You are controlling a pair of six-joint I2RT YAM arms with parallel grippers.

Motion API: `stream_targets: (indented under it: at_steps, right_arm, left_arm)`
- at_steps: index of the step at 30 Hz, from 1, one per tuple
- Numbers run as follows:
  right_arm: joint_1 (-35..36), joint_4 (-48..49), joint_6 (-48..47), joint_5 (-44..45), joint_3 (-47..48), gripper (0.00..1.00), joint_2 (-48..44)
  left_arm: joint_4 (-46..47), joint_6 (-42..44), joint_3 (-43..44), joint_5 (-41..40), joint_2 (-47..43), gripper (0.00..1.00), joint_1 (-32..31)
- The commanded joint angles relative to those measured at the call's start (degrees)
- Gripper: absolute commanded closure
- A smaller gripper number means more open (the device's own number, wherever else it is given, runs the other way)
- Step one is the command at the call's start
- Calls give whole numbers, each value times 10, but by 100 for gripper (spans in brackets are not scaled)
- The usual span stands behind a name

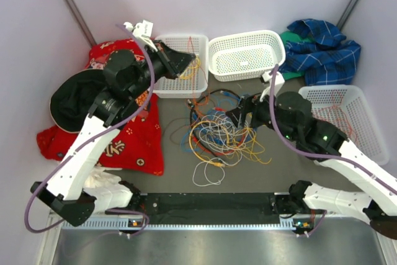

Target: Untangle the cables

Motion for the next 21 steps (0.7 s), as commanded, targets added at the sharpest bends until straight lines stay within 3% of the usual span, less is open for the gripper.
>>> stream_targets:
  at_steps: [1, 6, 18, 21]
  right_arm:
    - [7, 95, -20, -63, 32, 18, 34]
    - [32, 151, -33, -95, 41, 18, 83]
    - [40, 221, -80, 90, 69, 17, 168]
    - [30, 269, -83, 99, 61, 17, 184]
  left_arm:
    - [-38, -7, 38, 46, 29, 100, 1]
    - [-35, -19, 47, 53, 36, 100, -1]
    - [-39, -33, 52, 120, 18, 100, -19]
    - [-46, -35, 47, 128, 5, 100, -25]
